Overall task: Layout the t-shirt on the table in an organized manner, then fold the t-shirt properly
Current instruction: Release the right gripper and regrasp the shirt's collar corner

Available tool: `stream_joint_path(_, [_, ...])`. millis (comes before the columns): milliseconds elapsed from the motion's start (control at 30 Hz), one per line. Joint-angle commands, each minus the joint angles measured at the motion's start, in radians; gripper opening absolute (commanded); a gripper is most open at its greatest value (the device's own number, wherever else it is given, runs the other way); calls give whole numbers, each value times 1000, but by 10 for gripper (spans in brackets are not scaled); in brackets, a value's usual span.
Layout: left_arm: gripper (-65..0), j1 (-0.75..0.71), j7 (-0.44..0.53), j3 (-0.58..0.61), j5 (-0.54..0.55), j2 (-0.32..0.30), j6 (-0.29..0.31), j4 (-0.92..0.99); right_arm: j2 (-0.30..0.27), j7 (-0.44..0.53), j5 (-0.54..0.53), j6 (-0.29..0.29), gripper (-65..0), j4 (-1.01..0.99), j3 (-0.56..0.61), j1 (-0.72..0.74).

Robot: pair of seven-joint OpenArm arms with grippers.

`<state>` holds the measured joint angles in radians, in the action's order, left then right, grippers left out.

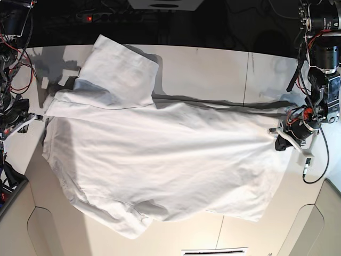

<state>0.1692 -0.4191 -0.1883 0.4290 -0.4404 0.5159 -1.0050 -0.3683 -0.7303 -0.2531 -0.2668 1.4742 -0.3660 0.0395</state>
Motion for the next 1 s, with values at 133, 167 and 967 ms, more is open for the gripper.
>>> stream_joint_path(133, [-369, 27, -105, -127, 114, -23, 98, -148, -5, -55, -83, -22, -650, 226, -7, -55])
stream_joint_path(167, [-362, 27, -125, -149, 133, -23, 98, -163, 3, -79, -93, -22, -650, 266, -8, -70])
stream_joint_path(967, [-362, -28, -296, -251, 312, -22, 182, -189, 294, -69, -300, -148, -372, 368, -55, -573])
